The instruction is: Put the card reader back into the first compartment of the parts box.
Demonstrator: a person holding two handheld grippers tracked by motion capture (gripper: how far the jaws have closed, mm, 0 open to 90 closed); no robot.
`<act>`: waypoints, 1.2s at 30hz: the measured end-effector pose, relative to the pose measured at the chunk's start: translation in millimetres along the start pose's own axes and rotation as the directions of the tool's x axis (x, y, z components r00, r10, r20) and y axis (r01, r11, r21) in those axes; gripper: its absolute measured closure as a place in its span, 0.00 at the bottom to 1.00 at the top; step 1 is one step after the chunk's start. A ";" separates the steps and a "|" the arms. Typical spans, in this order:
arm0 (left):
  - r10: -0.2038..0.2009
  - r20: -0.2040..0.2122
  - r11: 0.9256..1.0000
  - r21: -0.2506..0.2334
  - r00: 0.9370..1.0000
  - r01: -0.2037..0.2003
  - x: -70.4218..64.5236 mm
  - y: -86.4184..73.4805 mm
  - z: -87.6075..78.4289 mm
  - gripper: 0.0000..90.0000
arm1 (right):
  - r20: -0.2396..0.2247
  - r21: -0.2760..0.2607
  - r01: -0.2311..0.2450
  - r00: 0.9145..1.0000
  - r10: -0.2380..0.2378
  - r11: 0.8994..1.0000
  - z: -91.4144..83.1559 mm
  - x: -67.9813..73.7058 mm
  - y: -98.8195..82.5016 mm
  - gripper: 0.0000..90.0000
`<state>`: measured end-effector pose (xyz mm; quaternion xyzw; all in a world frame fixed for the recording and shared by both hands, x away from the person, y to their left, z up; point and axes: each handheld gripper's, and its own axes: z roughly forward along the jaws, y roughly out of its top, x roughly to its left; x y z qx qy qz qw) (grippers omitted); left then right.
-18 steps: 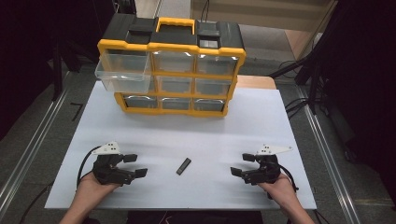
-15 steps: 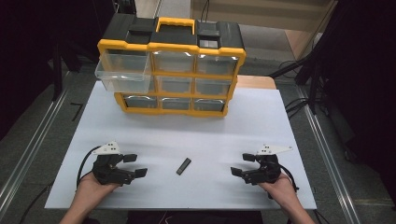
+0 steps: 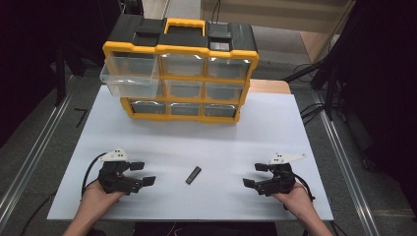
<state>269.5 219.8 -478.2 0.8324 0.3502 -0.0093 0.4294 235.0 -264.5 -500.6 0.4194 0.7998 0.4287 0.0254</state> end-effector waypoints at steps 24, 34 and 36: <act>-0.007 -0.001 1.000 0.030 1.000 0.008 -0.8 1.5 0.0 0.26 | 0.010 -0.006 -0.005 1.000 0.005 1.000 -1.3 0.8 2.3 0.18; -0.018 0.010 0.999 0.051 1.000 0.017 -3.9 5.2 1.5 0.28 | 0.006 -0.002 -0.010 1.000 0.010 1.000 -1.2 1.5 2.4 0.19; -0.019 0.010 0.998 0.056 1.000 0.018 -4.4 6.4 1.8 0.28 | 0.006 -0.002 -0.010 1.000 0.010 1.000 -1.2 1.5 2.3 0.19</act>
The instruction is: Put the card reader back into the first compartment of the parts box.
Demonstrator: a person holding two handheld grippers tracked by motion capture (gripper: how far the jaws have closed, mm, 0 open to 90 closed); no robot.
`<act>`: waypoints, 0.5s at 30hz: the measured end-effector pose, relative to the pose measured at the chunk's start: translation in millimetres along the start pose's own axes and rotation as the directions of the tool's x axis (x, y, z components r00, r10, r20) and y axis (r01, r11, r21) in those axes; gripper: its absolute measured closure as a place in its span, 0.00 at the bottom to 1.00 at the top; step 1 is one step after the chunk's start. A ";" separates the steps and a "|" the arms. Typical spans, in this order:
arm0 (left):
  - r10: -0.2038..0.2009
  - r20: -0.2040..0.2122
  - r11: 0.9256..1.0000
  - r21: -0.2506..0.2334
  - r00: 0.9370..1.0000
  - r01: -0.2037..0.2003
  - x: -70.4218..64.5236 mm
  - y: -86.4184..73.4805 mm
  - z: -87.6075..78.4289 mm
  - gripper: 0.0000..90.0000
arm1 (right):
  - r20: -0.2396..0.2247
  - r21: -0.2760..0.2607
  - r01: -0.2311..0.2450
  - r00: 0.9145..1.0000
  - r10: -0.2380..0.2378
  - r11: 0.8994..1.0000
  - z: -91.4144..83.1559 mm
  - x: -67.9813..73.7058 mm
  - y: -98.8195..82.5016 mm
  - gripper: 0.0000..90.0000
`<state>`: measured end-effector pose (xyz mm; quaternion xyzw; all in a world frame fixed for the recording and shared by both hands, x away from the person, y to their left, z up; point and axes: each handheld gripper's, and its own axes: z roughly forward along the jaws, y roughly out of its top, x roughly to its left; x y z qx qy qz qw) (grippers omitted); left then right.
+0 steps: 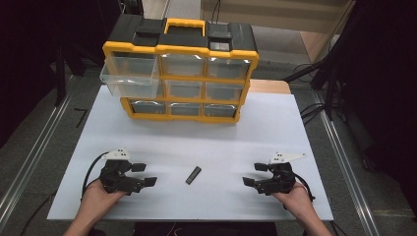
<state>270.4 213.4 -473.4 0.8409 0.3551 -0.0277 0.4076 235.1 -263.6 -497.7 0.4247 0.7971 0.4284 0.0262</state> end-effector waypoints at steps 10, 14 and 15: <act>0.062 0.004 0.998 0.002 0.998 -0.062 -12.2 16.0 9.1 0.28 | -0.006 0.009 0.003 1.000 -0.003 1.000 1.4 1.3 0.1 0.19; 0.080 0.033 0.997 -0.004 0.996 -0.080 -17.1 28.5 16.7 0.28 | -0.007 0.008 0.005 1.000 -0.005 1.000 1.0 1.7 0.1 0.19; 0.080 0.033 0.997 -0.004 0.996 -0.080 -17.1 28.5 16.7 0.28 | -0.007 0.009 0.007 1.000 -0.007 1.000 1.0 1.7 0.1 0.19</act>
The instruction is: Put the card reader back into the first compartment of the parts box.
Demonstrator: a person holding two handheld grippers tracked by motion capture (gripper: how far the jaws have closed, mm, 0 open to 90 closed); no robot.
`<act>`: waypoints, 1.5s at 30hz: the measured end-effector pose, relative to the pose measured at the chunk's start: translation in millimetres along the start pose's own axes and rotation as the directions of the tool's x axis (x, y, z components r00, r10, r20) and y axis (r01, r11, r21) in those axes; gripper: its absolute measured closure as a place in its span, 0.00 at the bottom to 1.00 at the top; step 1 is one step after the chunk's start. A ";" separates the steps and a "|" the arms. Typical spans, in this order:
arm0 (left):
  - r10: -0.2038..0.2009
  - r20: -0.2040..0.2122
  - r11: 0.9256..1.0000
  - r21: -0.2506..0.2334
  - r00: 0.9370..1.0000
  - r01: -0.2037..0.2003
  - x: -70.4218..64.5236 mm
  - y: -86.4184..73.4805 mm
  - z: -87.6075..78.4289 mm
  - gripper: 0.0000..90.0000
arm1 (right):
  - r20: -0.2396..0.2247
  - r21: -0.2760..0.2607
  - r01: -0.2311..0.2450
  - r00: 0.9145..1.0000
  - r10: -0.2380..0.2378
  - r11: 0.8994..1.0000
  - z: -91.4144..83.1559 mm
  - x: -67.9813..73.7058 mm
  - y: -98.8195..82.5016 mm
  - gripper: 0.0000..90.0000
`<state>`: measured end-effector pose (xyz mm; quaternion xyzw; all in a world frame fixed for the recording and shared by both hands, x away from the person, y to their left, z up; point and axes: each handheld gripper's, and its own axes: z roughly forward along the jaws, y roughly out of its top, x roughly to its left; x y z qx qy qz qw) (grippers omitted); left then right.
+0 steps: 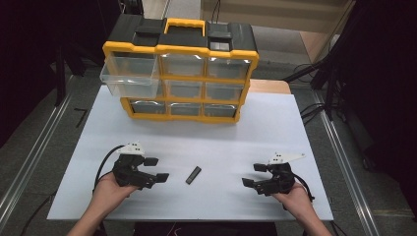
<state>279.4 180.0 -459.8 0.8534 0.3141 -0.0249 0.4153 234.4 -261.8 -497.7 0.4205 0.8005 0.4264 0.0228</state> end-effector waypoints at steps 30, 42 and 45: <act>0.064 0.032 0.996 0.063 0.997 -0.066 -16.2 52.8 50.8 0.27 | 0.009 0.000 -0.006 1.000 0.006 1.000 -0.2 -1.1 -0.2 0.19; 0.082 0.030 0.992 0.097 0.996 -0.085 -26.3 63.8 77.1 0.28 | 0.006 0.005 -0.009 1.000 0.009 1.000 1.1 -1.4 -0.1 0.19; 0.084 0.027 0.991 0.104 0.996 -0.086 -28.7 64.1 82.5 0.28 | 0.008 -0.001 -0.008 1.000 0.008 1.000 0.9 -1.1 -0.1 0.19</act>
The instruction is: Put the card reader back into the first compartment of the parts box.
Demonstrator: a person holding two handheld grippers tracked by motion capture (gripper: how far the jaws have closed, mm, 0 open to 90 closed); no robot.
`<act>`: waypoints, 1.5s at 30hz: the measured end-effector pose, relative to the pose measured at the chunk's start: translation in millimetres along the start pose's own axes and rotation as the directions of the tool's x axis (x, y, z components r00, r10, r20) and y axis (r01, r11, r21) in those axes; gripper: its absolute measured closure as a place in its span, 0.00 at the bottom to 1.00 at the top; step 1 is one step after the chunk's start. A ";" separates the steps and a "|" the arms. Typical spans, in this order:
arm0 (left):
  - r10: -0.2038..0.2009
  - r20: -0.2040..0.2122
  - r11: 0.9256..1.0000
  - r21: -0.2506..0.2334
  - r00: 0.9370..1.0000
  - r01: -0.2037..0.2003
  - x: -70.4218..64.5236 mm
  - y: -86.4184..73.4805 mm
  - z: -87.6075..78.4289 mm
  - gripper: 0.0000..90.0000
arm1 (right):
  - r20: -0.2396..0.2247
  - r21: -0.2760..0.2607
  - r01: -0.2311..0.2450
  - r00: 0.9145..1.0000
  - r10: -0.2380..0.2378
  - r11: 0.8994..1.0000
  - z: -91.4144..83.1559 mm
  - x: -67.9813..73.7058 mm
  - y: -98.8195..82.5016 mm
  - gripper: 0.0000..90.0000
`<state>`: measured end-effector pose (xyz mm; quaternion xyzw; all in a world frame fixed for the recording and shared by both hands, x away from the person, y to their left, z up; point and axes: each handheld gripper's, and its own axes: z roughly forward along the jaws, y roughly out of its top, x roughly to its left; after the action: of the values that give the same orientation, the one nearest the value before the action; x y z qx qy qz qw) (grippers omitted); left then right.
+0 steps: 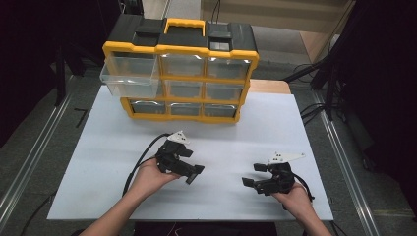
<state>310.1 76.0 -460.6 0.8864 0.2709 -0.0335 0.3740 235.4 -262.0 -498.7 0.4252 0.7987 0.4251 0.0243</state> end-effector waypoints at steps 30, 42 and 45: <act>0.082 -0.124 0.991 0.112 0.989 -0.068 -7.8 -24.4 28.6 0.45 | 0.001 0.011 -0.005 1.000 0.005 1.000 1.4 -0.6 -0.4 0.19; 0.144 -0.234 0.985 0.124 0.962 -0.117 -24.8 -29.0 31.6 0.62 | 0.003 0.014 -0.002 1.000 0.002 1.000 3.5 0.1 -0.1 0.19; 0.127 -0.241 0.987 0.123 0.962 -0.100 -26.1 -29.0 31.0 0.71 | 0.004 0.014 -0.002 1.000 0.002 1.000 3.3 0.2 -0.2 0.19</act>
<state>277.7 59.7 -494.7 0.9169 0.2621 0.0842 0.2890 236.5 -259.8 -500.9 0.4269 0.8012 0.4188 0.0224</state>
